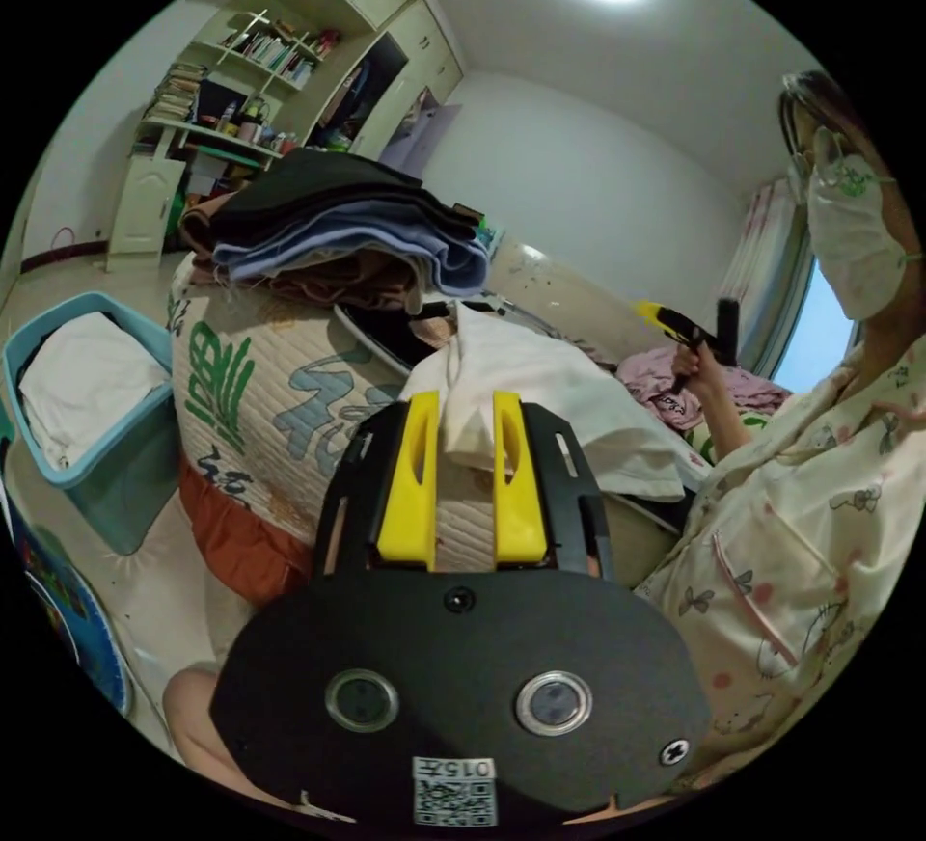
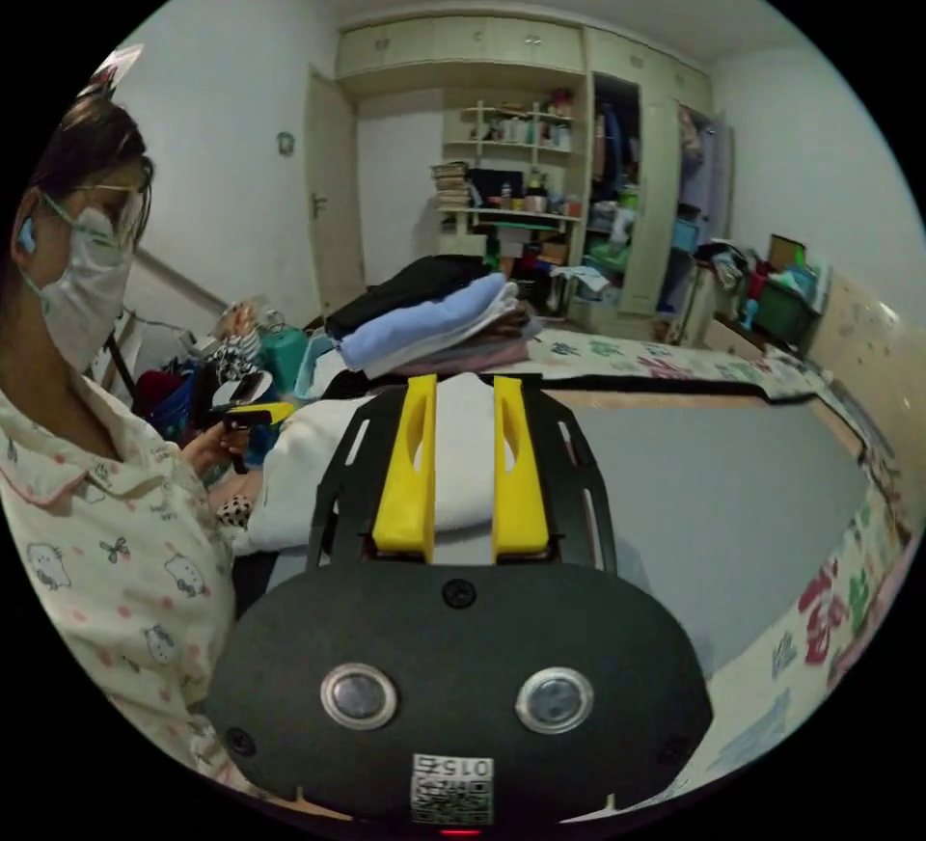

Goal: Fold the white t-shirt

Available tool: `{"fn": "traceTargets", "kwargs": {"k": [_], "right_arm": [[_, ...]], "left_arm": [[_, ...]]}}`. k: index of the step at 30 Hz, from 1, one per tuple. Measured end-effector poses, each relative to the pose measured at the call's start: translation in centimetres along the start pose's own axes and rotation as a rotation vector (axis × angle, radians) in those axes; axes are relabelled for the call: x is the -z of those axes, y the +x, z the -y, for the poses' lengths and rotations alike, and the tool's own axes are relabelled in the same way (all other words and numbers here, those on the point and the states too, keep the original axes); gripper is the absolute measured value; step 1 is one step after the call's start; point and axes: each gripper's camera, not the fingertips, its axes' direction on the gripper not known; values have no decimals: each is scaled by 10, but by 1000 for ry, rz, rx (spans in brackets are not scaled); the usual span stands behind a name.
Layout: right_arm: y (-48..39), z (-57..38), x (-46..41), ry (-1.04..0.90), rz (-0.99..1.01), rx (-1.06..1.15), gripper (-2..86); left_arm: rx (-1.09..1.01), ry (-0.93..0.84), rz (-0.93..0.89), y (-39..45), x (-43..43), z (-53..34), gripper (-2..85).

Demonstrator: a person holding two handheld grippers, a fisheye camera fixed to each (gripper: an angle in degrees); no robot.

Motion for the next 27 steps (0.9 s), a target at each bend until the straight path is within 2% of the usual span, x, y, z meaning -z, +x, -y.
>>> {"fn": "traceTargets", "kwargs": {"k": [3,7,11,16,19,23,27], "right_arm": [[4,65,-107,-106,73,55,111],[36,133,-284,-343,165,-14,132],[71,157,-413,-525,107,-90,137],[92,164,-481,-629,99,-124,106],[97,170,-503,-687,146,-108,63],[119,199,-485,-591,118,-119,9],[137,230,-470,-507,42,-104,4]], "left_arm": [[-23,-6,-36,-1,-6,-16,68],[-35,19,-60,-1,-8,-35,64],[-52,24,-63,3,-12,-57,75],[-1,-29,-111,-2,-28,-83,74],[21,-48,-128,-5,-37,-94,16],[23,22,-189,-8,-27,-96,-1],[-26,60,-85,3,-35,-88,-1]]}}
